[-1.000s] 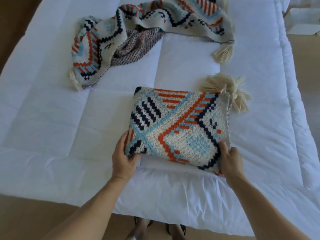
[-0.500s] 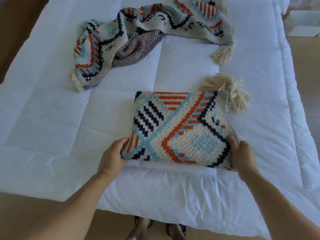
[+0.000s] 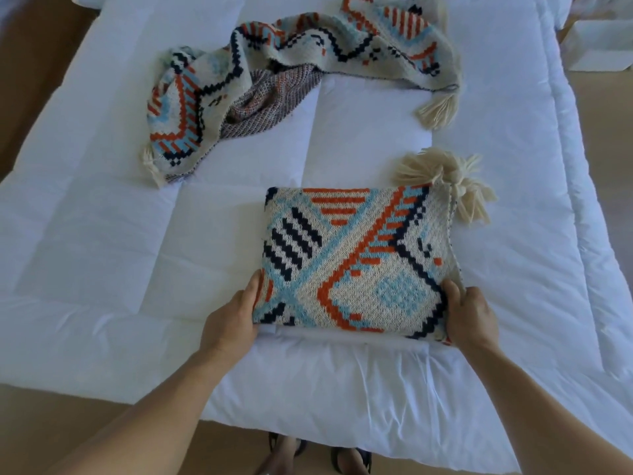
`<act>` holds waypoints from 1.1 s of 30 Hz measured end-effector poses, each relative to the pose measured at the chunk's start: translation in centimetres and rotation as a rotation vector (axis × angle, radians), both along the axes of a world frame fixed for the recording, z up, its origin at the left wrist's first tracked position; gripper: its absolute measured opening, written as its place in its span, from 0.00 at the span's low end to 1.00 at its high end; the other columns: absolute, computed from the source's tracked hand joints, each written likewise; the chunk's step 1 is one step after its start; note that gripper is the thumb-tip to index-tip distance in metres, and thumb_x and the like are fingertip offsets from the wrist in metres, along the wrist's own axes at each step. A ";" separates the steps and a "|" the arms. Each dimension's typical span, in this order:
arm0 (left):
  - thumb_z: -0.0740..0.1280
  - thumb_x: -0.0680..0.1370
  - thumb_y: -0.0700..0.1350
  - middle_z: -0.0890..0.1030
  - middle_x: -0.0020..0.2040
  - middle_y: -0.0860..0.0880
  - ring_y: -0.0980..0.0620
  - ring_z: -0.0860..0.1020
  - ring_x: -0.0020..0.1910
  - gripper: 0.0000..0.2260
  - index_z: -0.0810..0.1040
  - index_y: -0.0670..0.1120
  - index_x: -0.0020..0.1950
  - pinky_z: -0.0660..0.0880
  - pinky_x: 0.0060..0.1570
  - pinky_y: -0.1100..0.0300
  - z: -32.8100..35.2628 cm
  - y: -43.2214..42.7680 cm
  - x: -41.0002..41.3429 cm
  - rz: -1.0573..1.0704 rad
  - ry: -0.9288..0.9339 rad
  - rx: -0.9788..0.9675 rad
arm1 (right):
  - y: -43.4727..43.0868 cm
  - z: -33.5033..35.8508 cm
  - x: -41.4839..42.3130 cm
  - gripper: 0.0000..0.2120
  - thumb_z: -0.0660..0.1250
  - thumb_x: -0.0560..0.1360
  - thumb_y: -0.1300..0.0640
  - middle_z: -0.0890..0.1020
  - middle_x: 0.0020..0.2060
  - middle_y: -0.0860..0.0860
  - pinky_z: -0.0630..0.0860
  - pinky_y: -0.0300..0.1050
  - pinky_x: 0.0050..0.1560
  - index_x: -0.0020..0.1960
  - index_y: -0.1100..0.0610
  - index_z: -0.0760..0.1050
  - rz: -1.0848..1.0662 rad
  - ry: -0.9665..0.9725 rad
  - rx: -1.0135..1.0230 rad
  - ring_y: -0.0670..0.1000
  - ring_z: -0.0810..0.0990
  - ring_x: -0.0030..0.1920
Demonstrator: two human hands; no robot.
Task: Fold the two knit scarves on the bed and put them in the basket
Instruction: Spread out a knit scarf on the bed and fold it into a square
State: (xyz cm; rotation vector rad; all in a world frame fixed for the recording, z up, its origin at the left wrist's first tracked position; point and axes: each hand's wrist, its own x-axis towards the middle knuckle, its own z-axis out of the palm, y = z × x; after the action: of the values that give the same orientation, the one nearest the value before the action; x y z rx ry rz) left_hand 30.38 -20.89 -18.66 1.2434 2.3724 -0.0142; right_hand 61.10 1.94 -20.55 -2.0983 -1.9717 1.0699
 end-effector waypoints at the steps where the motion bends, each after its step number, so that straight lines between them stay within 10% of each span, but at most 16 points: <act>1: 0.69 0.76 0.52 0.72 0.70 0.44 0.45 0.79 0.54 0.45 0.37 0.53 0.79 0.78 0.49 0.53 0.2 0.2 -0.2 -0.048 -0.032 -0.033 | 0.0 -0.2 -0.1 0.24 0.53 0.81 0.40 0.76 0.43 0.60 0.69 0.52 0.42 0.49 0.63 0.69 0.002 -0.010 -0.026 0.60 0.74 0.44; 6: 0.72 0.62 0.70 0.60 0.74 0.53 0.55 0.68 0.67 0.57 0.43 0.53 0.80 0.68 0.66 0.63 2.9 1.0 -4.3 -0.165 -0.360 -0.143 | 1.7 0.9 -0.6 0.29 0.52 0.77 0.33 0.79 0.44 0.59 0.73 0.51 0.44 0.51 0.59 0.72 0.066 -0.055 -0.109 0.59 0.77 0.45; 10: 0.68 0.55 0.78 0.66 0.68 0.53 0.55 0.78 0.48 0.55 0.64 0.50 0.75 0.75 0.55 0.58 5.6 5.4 -7.4 0.021 -0.383 0.092 | 4.8 2.1 -3.3 0.33 0.51 0.74 0.28 0.80 0.42 0.54 0.75 0.50 0.44 0.51 0.57 0.73 0.100 0.033 -0.110 0.55 0.78 0.42; 16: 0.74 0.73 0.51 0.68 0.71 0.48 0.48 0.69 0.69 0.31 0.68 0.46 0.73 0.65 0.66 0.57 4.9 16.8 -11.2 0.010 -0.389 0.095 | 9.3 2.4 -7.8 0.32 0.56 0.75 0.31 0.78 0.33 0.49 0.81 0.50 0.40 0.62 0.58 0.70 0.003 0.095 -0.072 0.48 0.76 0.30; 21: 0.79 0.68 0.44 0.78 0.50 0.49 0.50 0.76 0.49 0.18 0.78 0.42 0.54 0.70 0.49 0.60 3.7 20.2 -12.1 0.059 -0.591 0.043 | 11.6 1.1 -9.7 0.52 0.56 0.56 0.16 0.79 0.43 0.51 0.77 0.46 0.42 0.68 0.51 0.69 -0.213 0.216 -0.128 0.47 0.72 0.31; 27: 0.80 0.66 0.41 0.84 0.48 0.47 0.56 0.81 0.39 0.10 0.82 0.52 0.40 0.78 0.45 0.60 3.9 21.3 -12.4 -0.058 -0.797 0.139 | 12.2 1.1 -10.8 0.17 0.66 0.72 0.34 0.82 0.47 0.54 0.80 0.59 0.52 0.41 0.45 0.65 -0.288 0.225 -0.012 0.59 0.82 0.48; 33: 0.74 0.64 0.65 0.67 0.29 0.51 0.56 0.66 0.28 0.26 0.70 0.43 0.34 0.62 0.32 0.60 2.1 20.8 -14.0 0.074 -0.732 0.083 | 12.4 0.5 -10.0 0.39 0.61 0.68 0.27 0.76 0.67 0.54 0.76 0.62 0.60 0.72 0.46 0.59 -0.287 0.207 -0.003 0.60 0.78 0.60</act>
State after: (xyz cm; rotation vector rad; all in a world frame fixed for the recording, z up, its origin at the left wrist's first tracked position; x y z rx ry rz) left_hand 16.42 -0.10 -16.57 0.9685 1.7825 0.4832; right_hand 51.13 14.37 -20.07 -2.0921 -1.5232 1.1752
